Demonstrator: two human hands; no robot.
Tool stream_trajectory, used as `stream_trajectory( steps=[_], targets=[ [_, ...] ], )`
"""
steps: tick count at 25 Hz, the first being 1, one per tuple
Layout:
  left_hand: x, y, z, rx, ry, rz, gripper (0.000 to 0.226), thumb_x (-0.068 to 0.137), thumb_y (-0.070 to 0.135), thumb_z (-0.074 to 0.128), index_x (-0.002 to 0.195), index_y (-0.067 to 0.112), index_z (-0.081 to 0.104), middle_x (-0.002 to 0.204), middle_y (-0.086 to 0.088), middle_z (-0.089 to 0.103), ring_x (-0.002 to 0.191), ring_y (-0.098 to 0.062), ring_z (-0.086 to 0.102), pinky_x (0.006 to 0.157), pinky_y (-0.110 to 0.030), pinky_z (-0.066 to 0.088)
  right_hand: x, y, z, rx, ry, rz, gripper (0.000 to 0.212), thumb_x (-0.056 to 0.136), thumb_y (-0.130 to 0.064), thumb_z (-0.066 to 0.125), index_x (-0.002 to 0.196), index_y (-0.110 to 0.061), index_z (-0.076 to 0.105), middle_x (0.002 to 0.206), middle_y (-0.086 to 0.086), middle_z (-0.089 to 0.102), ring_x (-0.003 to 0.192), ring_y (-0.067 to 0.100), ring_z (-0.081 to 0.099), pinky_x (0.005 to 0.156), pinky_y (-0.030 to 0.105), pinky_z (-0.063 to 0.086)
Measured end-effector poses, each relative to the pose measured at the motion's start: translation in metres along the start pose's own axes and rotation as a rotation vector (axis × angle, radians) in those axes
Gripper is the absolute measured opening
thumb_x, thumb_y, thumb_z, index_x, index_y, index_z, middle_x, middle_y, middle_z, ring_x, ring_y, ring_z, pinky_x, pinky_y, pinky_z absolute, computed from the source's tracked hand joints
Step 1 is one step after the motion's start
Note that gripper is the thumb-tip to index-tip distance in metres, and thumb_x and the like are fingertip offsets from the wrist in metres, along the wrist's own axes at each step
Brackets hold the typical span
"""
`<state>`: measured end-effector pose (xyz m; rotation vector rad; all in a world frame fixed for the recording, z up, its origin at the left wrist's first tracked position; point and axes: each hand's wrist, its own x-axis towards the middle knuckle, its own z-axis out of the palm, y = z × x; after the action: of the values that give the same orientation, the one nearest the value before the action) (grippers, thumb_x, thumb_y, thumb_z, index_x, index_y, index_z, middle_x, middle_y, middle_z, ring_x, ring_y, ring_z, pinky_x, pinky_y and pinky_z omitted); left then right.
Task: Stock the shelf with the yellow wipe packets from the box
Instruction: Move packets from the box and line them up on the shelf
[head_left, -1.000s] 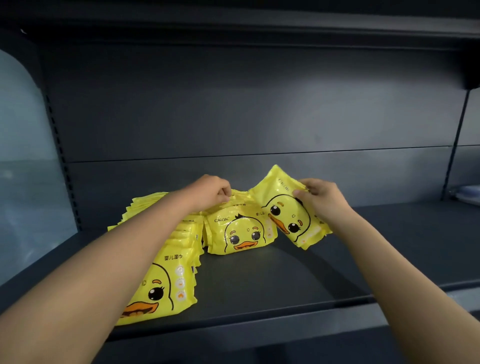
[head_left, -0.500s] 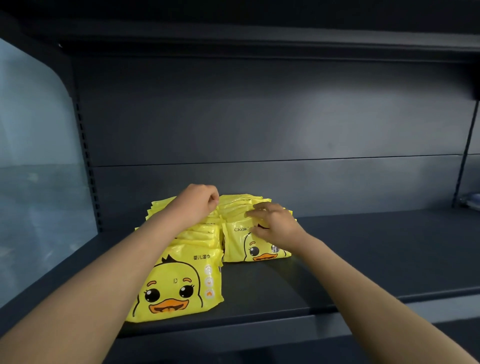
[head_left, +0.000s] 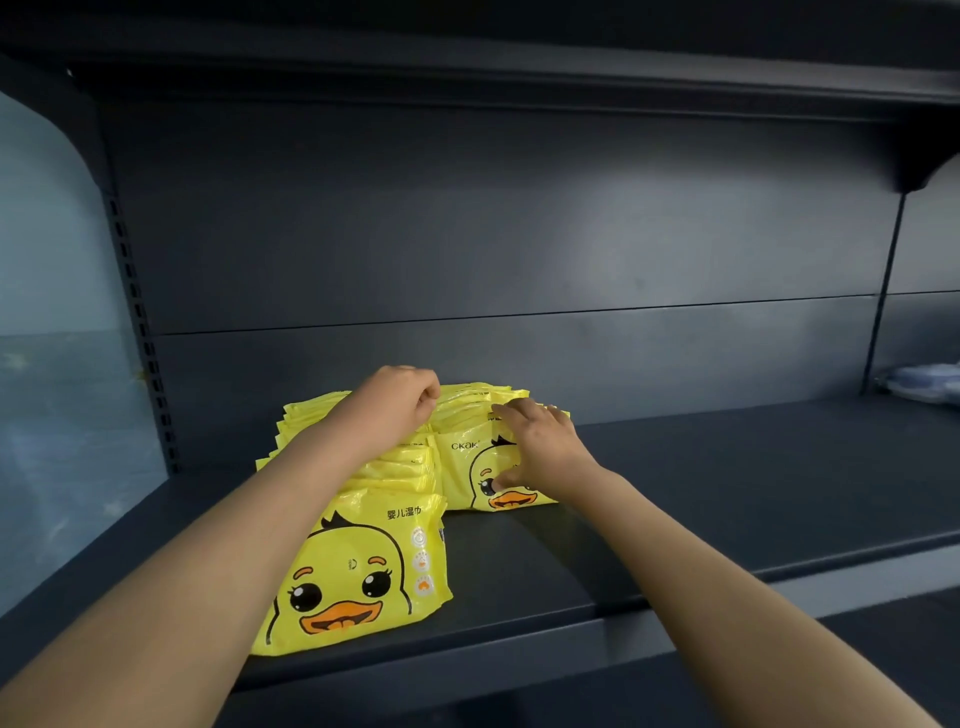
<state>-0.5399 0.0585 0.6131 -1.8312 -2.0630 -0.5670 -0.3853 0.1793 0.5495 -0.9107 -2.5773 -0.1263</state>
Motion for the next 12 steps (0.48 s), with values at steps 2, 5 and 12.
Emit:
stream_trajectory(
  steps=[2, 5, 12],
  targets=[
    [-0.001, 0.002, 0.000, -0.006, 0.009, 0.012, 0.019, 0.094, 0.015, 0.047, 0.107, 0.011, 0.061, 0.109, -0.002, 0.063, 0.099, -0.017, 0.057, 0.086, -0.028, 0.045, 0.000, -0.001, -0.001, -0.012, -0.014, 0.007, 0.094, 0.072, -0.047, 0.074, 0.147, -0.022, 0.022, 0.151, 0.001, 0.028, 0.140, 0.021, 0.026, 0.118, 0.042, 0.007],
    [-0.002, 0.007, 0.002, -0.022, -0.013, 0.026, 0.020, 0.094, 0.017, 0.047, 0.108, 0.012, 0.060, 0.110, -0.002, 0.062, 0.099, -0.016, 0.057, 0.087, -0.029, 0.045, -0.006, -0.002, -0.006, -0.025, -0.074, 0.008, 0.095, 0.074, -0.050, 0.070, 0.149, -0.024, 0.018, 0.154, -0.001, 0.024, 0.143, 0.018, 0.021, 0.118, 0.045, 0.000],
    [-0.010, 0.044, -0.010, -0.020, -0.043, 0.040, 0.024, 0.094, 0.026, 0.049, 0.113, 0.014, 0.058, 0.114, -0.001, 0.062, 0.104, -0.018, 0.056, 0.089, -0.034, 0.047, -0.031, 0.012, -0.052, -0.021, -0.084, 0.041, 0.065, 0.087, -0.044, 0.058, 0.142, -0.017, 0.036, 0.146, 0.004, 0.041, 0.132, 0.023, 0.039, 0.111, 0.038, 0.026]
  ],
)
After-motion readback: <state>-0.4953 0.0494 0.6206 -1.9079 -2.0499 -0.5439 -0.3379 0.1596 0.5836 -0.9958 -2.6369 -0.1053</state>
